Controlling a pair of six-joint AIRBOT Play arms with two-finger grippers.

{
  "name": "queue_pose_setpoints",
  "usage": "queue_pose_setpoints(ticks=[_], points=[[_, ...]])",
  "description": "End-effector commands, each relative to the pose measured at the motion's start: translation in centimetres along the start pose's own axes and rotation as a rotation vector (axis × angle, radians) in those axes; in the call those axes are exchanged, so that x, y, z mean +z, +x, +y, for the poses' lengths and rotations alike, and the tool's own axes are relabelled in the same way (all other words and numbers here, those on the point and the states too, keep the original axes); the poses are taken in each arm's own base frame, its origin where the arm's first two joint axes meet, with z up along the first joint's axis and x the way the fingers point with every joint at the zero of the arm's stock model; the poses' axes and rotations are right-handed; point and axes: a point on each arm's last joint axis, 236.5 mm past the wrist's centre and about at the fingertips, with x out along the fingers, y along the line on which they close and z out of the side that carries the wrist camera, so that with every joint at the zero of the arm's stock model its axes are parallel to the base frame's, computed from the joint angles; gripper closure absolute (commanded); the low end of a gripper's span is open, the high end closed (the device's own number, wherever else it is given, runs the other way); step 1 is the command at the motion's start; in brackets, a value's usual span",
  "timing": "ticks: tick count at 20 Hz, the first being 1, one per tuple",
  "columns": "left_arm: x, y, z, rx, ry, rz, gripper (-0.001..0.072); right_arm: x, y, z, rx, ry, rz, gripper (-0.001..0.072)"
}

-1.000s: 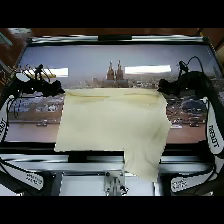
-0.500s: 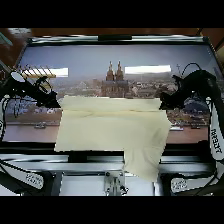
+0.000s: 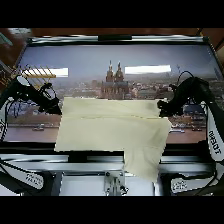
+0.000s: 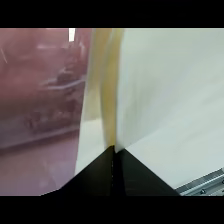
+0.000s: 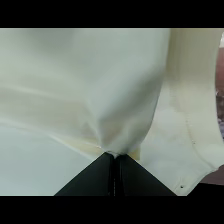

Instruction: Fold the shirts.

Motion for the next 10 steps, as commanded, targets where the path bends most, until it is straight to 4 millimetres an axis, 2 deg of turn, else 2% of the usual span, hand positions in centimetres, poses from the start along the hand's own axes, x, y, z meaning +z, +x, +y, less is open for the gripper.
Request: queue_pose_setpoints(ticks=[1,9,10], points=[[-0.6,0.7,0.1,-0.002,-0.007,0.022,0.0679,0.2,0.1,-0.4,-0.016,0.003,-0.014,0.0654],[-0.5,0.7,0.1,-0.001,-0.009,0.018,0.0677,0.4,0.0,-1.5,-0.065,0.024,-0.025,0.0639],[-0.5,0.7,0.1,-0.001,-0.008,0.018,0.0648,0.5,0.0,-1.4,-0.06,0.024,-0.026,0.0525]])
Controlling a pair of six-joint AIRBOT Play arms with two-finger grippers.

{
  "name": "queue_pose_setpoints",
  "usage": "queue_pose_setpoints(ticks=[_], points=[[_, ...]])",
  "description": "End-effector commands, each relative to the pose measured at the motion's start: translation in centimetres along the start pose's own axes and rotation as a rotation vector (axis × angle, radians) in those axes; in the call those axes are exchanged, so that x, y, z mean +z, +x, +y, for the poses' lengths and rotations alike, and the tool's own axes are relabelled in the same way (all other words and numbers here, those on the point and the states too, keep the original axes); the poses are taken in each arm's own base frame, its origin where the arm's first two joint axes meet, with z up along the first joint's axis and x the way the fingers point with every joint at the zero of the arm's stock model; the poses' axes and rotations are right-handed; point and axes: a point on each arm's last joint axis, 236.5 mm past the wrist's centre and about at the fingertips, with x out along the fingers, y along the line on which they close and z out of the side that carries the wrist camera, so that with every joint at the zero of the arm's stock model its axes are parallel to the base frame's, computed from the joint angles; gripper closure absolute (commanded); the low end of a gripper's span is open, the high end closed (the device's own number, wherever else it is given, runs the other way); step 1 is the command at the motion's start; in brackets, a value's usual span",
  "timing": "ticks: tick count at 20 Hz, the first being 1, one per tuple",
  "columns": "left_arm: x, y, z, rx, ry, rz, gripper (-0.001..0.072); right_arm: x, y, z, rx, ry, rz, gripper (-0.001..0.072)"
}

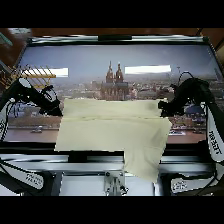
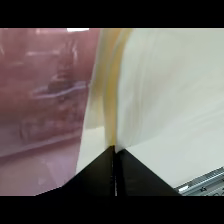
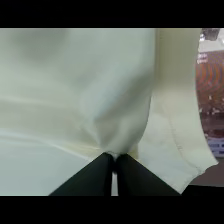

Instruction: Fold the shirts.

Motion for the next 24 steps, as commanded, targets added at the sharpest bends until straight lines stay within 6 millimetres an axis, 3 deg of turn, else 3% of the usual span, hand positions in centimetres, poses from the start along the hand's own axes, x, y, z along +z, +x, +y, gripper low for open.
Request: queue_pose_setpoints(ticks=[1,2,3,5,6,7,9,10,11,13,16,20,24], points=[[0.0,0.0,0.0,0.001,0.0,0.0,0.0484,0.0,0.0,0.2,0.008,-0.008,-0.002,0.0272],[0.0,-0.2,0.1,-0.001,-0.018,-0.004,0.028,-0.5,-0.1,0.7,0.029,-0.037,0.016,0.0208],[0.0,-0.6,0.3,-0.003,-0.04,-0.006,0.0257,-1.3,-0.4,0.7,0.028,-0.072,0.044,0.0208],[-0.6,-2.3,0.7,-0.015,-0.063,-0.005,0.0269,-3.2,-2.1,-1.9,-0.092,-0.123,0.088,0.0208],[-1.2,-3.4,1.0,-0.022,-0.072,-0.004,0.0391,-4.0,-3.5,-4.5,-0.205,-0.141,0.1,0.0208],[-2.0,-4.3,1.5,-0.017,-0.081,-0.001,0.0446,-4.9,-5.5,-7.3,-0.318,-0.139,0.111,0.0208],[-4.2,-5.5,3.0,0.02,-0.103,0.011,0.0436,-6.2,-8.0,-9.7,-0.316,-0.056,0.055,0.0208],[-5.9,-5.4,3.4,0.023,-0.112,0.026,0.0337,-7.1,-8.5,-10.0,-0.249,0.001,0.014,0.0208],[-7.7,-4.5,3.7,0.014,-0.131,0.041,0.0211,-8.2,-8.7,-10.8,-0.206,0.053,-0.012,0.0208],[-11.6,-1.4,4.4,-0.004,-0.154,0.055,0.0206,-10.5,-8.5,-12.2,-0.142,0.154,-0.069,0.0208],[-15.7,2.2,5.2,-0.024,-0.169,0.066,0.0207,-11.1,-8.1,-11.5,-0.02,0.222,-0.194,0.0208],[-17.2,4.2,5.2,-0.027,-0.161,0.088,0.0207,-11.2,-7.7,-11.0,0.007,0.221,-0.207,0.0208],[-17.2,4.5,4.9,-0.04,-0.159,0.088,0.0207,-10.8,-7.8,-10.8,0.015,0.221,-0.223,0.0208]])
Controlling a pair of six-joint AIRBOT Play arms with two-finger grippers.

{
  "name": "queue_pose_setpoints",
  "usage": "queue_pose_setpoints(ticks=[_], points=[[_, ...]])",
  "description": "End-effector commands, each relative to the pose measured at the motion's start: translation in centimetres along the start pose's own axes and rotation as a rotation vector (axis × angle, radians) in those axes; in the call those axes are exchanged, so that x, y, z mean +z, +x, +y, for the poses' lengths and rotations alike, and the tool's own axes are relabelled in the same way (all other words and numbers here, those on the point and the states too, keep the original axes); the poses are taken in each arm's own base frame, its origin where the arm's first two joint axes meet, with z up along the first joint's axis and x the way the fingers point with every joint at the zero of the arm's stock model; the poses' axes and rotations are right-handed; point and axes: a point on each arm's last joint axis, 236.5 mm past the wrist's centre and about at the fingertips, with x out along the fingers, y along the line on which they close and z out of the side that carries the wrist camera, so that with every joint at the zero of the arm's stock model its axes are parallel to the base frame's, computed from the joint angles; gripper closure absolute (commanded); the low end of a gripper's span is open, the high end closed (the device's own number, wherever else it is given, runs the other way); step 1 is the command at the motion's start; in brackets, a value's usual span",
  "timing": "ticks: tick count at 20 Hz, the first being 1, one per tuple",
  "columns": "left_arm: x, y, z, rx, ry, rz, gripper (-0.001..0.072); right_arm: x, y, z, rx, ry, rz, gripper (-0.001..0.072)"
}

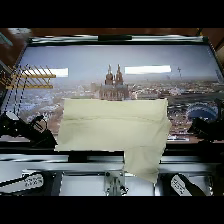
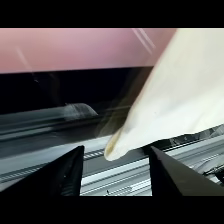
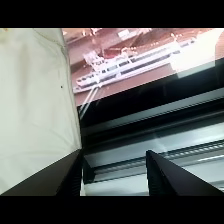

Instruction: Fold the shirts.

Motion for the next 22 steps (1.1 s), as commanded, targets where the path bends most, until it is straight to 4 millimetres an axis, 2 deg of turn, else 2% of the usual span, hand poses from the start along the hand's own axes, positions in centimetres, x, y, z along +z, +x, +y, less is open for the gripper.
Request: queue_pose_setpoints(ticks=[1,4,5,6,8,9,10,11,12,13,15,18,19,22], points=[[-0.1,0.6,0.0,-0.002,0.007,-0.01,0.0207,0.4,0.0,0.3,0.019,0.006,-0.029,0.0208],[0.4,1.0,-0.9,-0.028,0.007,-0.027,0.021,0.6,0.0,0.2,0.018,0.006,-0.038,0.0208],[0.4,1.4,-1.3,-0.038,0.006,-0.029,0.0262,0.6,0.0,0.2,0.018,0.006,-0.038,0.0208],[0.2,2.0,-1.6,-0.044,0.005,-0.022,0.0267,0.6,0.0,0.2,0.018,0.006,-0.038,0.0208],[-0.1,3.1,-1.6,-0.029,-0.038,-0.016,0.0434,0.6,0.0,0.2,0.018,0.006,-0.039,0.0208],[0.1,3.5,-1.6,-0.02,-0.066,-0.023,0.0448,0.6,0.0,0.2,0.018,0.006,-0.039,0.0208],[0.2,3.6,-1.7,-0.012,-0.079,-0.028,0.0499,0.6,0.0,0.2,0.017,0.006,-0.038,0.0208],[0.3,3.7,-1.8,-0.008,-0.082,-0.03,0.0606,0.5,0.0,0.2,0.017,0.001,-0.035,0.0209],[0.2,3.7,-1.8,-0.008,-0.078,-0.026,0.0677,0.1,0.2,0.2,0.018,-0.01,-0.017,0.0212],[0.1,3.7,-1.9,-0.009,-0.075,-0.02,0.0678,-0.8,0.7,0.3,0.024,-0.011,0.019,0.0211],[-0.1,3.7,-1.9,-0.01,-0.054,-0.015,0.0678,-3.5,3.0,1.3,0.083,-0.01,0.103,0.0211],[0.0,3.5,-2.0,-0.008,-0.027,-0.024,0.0678,-8.1,6.3,6.5,0.345,-0.065,0.205,0.021],[0.0,3.4,-2.1,-0.008,-0.024,-0.031,0.0678,-9.0,7.2,7.1,0.38,-0.061,0.223,0.021],[0.1,3.2,-2.1,-0.005,-0.016,-0.042,0.0678,-11.7,8.9,5.5,0.323,-0.06,0.301,0.021]])
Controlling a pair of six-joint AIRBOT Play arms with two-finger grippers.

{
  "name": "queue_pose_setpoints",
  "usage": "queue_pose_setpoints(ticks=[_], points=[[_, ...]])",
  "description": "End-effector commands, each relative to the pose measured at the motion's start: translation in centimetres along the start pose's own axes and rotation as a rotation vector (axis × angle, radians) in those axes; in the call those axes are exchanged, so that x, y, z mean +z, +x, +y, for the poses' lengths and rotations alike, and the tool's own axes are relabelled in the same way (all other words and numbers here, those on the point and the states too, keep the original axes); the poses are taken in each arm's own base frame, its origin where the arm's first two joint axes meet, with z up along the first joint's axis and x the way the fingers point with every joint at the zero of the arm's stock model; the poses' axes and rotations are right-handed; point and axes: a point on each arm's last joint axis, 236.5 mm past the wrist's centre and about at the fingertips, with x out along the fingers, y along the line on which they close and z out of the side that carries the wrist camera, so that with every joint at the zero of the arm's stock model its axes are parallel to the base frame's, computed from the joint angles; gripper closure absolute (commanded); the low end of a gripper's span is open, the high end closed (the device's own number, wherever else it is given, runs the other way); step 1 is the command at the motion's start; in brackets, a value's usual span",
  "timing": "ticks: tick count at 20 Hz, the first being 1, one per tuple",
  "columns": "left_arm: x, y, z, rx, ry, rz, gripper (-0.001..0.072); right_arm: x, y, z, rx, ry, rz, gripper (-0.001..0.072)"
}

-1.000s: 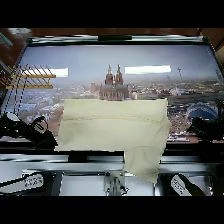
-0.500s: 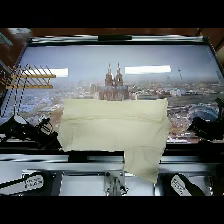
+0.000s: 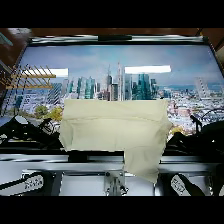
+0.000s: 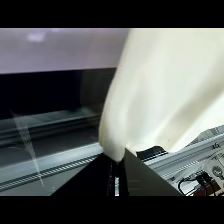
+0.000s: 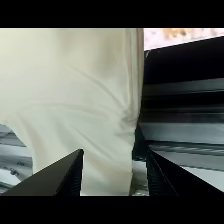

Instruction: Fold the shirts.

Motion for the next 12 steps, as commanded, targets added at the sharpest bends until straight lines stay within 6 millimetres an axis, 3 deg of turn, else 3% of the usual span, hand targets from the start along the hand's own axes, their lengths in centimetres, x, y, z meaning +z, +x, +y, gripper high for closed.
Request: queue_pose_setpoints(ticks=[1,5,12], points=[[0.7,-0.2,0.2,0.013,0.019,-0.038,0.0678,-2.3,2.6,-0.4,0.026,-0.005,0.063,0.0211],[0.8,-0.3,0.2,0.014,0.015,-0.042,0.0678,-3.7,4.3,-1.3,0.012,0.023,0.094,0.0212],[0.8,-0.3,0.2,0.014,0.015,-0.04,0.0678,-3.8,5.6,-0.2,-0.061,-0.093,0.124,0.0213]])
